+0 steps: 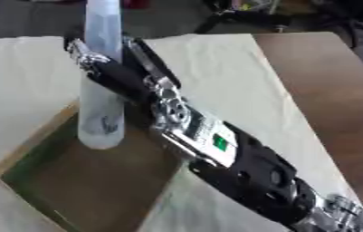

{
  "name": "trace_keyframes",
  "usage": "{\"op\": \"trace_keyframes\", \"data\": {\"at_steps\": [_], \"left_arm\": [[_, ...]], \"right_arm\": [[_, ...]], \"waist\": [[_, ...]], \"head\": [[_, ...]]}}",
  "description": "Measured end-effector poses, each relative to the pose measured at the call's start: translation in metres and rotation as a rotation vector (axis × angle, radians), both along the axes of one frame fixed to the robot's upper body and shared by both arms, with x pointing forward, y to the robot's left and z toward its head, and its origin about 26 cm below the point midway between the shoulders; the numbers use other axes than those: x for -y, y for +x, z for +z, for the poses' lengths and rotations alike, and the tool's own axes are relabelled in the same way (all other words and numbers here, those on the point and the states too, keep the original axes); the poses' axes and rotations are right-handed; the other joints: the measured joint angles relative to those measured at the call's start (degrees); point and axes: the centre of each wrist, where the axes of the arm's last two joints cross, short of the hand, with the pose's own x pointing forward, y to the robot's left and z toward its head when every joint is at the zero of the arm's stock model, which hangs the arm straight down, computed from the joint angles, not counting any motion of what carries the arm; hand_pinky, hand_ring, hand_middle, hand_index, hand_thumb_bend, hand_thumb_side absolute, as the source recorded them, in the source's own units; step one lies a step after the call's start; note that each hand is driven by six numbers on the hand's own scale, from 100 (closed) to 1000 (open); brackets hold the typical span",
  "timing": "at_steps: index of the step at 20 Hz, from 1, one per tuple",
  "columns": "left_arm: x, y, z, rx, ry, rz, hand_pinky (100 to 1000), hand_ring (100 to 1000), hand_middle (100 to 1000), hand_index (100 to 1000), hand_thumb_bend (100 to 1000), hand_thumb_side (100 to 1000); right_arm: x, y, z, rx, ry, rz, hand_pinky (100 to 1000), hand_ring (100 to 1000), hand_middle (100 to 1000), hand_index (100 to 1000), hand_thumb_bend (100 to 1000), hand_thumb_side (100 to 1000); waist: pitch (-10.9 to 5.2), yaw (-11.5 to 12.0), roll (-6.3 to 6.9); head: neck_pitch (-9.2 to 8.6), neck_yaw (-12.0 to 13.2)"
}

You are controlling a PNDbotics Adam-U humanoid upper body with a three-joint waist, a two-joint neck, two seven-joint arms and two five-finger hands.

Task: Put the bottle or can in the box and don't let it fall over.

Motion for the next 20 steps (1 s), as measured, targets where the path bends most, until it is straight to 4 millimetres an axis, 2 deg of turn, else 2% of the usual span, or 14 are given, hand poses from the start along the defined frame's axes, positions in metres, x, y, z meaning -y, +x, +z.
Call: {"op": "trace_keyframes", "data": {"at_steps": [8,12,20], "left_arm": [[-0.004,-0.003,0.000,0.006,-0.004,0.028,1000,1000,1000,675,100,646],[-0.005,-0.004,0.000,0.006,-0.005,0.035,1000,1000,1000,675,100,646],[-0.006,-0.006,-0.001,0.004,-0.005,0.041,1000,1000,1000,675,100,646]], "right_arm": [[0.003,0.007,-0.017,-0.025,-0.169,-0.023,1000,1000,1000,854,100,524],[0.004,0.007,-0.019,-0.021,-0.201,-0.037,1000,1000,1000,869,100,505],[0.008,-0.001,-0.012,-0.019,-0.227,-0.074,1000,1000,1000,884,100,507]], "waist": [[0.00,-0.7,-0.04],[-0.01,-1.3,-0.04],[-0.08,-2.3,-0.04]], "head": [[0.01,0.5],[0.06,0.9],[0.33,1.7]]}}
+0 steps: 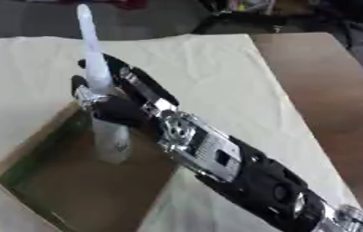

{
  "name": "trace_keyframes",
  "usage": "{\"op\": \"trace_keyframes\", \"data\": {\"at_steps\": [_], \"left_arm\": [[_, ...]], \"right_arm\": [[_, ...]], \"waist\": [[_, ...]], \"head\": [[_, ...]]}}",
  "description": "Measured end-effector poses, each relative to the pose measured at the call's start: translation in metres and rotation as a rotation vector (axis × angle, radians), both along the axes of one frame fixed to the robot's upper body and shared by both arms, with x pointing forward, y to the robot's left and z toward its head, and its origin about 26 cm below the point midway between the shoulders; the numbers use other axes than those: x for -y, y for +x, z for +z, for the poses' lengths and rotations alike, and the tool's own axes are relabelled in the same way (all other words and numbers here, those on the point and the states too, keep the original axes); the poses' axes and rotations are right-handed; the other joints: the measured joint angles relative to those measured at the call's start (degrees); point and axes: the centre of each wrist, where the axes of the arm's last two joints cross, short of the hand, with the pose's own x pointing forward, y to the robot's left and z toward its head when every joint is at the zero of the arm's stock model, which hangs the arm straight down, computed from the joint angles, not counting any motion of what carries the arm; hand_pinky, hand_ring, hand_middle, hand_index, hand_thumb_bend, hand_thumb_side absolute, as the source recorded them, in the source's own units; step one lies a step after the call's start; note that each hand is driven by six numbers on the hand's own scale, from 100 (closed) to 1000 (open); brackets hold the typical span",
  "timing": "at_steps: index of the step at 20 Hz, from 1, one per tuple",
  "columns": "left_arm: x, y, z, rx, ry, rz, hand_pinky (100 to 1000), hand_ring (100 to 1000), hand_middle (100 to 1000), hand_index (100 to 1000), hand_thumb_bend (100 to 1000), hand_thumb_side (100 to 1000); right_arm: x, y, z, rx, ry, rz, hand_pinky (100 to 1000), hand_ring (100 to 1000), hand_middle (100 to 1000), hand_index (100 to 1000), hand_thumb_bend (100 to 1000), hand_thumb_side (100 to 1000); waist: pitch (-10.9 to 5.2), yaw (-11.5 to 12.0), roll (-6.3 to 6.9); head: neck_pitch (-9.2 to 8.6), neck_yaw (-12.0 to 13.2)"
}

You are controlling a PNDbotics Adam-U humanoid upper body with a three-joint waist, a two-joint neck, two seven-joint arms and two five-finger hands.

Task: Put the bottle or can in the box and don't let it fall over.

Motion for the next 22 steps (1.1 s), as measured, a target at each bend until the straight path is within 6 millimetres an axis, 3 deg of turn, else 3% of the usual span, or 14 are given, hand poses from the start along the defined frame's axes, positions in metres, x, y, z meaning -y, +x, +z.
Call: {"op": "trace_keyframes", "data": {"at_steps": [15,17,22], "left_arm": [[-0.002,-0.003,-0.001,-0.012,0.005,0.014,1000,1000,1000,675,100,645],[-0.002,-0.003,-0.002,-0.014,0.005,0.015,1000,1000,1000,675,100,645],[-0.004,-0.005,-0.003,-0.019,0.005,0.020,1000,1000,1000,675,100,645]], "right_arm": [[0.017,-0.039,0.037,-0.013,-0.079,0.029,1000,1000,1000,910,100,545],[0.018,-0.040,0.038,-0.016,-0.085,0.031,1000,1000,1000,928,100,621],[0.021,-0.041,0.037,-0.023,-0.116,0.071,1000,1000,1000,941,100,651]], "waist": [[-0.33,-1.3,0.01],[-0.34,-1.5,0.02],[-0.64,-2.1,0.04]], "head": [[0.05,1.0],[0.05,1.0],[0.05,1.1]]}}
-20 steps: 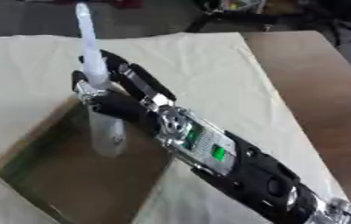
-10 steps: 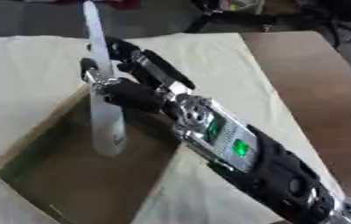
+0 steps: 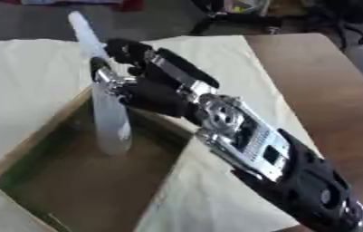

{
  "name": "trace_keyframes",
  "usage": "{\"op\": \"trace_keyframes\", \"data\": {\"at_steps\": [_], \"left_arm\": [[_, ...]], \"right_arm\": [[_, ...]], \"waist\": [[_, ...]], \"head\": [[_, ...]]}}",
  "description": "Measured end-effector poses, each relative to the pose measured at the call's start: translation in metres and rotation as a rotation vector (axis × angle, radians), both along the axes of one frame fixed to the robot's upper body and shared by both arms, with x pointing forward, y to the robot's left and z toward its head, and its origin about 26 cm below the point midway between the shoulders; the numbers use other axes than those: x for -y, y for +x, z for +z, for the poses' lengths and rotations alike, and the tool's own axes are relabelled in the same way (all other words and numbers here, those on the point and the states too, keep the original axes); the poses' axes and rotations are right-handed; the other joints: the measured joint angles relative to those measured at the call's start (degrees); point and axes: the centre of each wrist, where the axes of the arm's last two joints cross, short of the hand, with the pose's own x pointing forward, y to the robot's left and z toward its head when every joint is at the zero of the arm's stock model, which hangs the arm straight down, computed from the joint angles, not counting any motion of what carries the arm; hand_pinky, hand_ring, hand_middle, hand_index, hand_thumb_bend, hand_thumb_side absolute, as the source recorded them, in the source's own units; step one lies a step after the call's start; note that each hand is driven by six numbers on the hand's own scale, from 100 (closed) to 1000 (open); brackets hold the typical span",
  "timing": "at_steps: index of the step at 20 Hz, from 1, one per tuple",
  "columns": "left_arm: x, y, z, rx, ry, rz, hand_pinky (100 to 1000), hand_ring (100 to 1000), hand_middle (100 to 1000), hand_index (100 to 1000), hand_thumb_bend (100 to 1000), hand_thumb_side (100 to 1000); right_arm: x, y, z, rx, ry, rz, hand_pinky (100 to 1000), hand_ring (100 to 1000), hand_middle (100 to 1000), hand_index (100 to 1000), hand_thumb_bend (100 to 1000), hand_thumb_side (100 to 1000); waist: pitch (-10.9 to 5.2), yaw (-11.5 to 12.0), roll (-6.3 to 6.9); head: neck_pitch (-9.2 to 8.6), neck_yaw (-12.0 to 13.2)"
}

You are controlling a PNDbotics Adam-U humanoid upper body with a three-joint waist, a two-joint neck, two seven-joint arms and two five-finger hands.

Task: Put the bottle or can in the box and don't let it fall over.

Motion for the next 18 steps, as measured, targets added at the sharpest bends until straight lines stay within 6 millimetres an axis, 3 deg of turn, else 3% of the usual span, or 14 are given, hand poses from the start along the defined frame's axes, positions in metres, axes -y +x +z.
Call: {"op": "trace_keyframes", "data": {"at_steps": [18], "left_arm": [[-0.001,-0.003,-0.002,-0.016,0.007,0.003,1000,1000,1000,675,100,642]], "right_arm": [[0.020,0.004,-0.011,-0.020,-0.068,0.016,1000,1000,1000,943,100,579]], "waist": [[-0.14,-1.6,0.36]], "head": [[0.44,0.5]]}}
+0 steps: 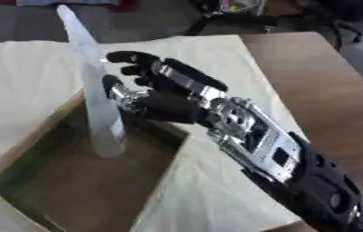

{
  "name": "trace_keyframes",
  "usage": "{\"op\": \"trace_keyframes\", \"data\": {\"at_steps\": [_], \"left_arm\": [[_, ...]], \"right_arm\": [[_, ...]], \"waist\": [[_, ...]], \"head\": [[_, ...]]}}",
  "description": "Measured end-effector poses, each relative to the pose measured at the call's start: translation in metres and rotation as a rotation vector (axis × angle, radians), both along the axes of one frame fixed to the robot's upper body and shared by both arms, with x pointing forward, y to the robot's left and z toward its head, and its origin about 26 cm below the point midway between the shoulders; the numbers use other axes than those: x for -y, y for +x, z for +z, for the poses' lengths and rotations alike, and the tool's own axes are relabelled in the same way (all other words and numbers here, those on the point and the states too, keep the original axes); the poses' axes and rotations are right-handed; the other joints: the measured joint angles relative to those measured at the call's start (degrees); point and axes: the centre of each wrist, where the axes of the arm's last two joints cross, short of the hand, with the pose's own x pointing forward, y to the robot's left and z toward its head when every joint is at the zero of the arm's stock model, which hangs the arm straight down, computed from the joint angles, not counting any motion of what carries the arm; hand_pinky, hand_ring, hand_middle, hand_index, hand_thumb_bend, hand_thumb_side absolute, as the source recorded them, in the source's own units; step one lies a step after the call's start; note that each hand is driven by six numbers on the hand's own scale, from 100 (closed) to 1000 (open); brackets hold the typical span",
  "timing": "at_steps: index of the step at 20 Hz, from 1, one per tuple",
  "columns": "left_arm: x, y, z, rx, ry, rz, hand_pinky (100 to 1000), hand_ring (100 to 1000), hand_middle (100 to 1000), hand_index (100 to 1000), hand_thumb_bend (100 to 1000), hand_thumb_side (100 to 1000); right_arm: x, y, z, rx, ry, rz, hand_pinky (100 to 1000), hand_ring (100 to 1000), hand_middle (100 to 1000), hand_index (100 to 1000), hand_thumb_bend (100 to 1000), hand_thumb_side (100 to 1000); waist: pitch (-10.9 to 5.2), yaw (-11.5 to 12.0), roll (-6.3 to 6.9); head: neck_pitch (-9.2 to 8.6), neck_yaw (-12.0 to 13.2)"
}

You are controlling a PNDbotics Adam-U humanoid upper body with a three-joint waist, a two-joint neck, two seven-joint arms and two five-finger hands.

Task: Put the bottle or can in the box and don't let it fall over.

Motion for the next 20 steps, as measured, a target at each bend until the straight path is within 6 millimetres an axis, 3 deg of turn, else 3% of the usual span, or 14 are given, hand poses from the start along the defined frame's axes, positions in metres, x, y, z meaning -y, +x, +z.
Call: {"op": "trace_keyframes", "data": {"at_steps": [10,16,20], "left_arm": [[-0.002,-0.006,-0.002,-0.015,0.008,0.012,1000,1000,1000,676,100,639],[0.002,-0.006,0.004,-0.009,0.031,-0.007,1000,1000,1000,676,100,629],[0.009,-0.002,0.010,-0.002,0.051,-0.047,1000,1000,1000,676,100,629]], "right_arm": [[0.031,0.004,-0.008,0.045,0.073,-0.075,1000,1000,1000,925,100,533],[0.070,0.007,-0.001,0.111,0.204,-0.182,982,1000,1000,902,100,526],[0.096,0.007,0.005,0.165,0.292,-0.252,982,1000,1000,902,100,526]], "waist": [[-1.06,-2.9,0.71],[-2.14,-5.5,1.48],[-2.36,-5.8,1.91]], "head": [[0.16,1.6],[0.28,3.8],[0.05,4.7]]}}
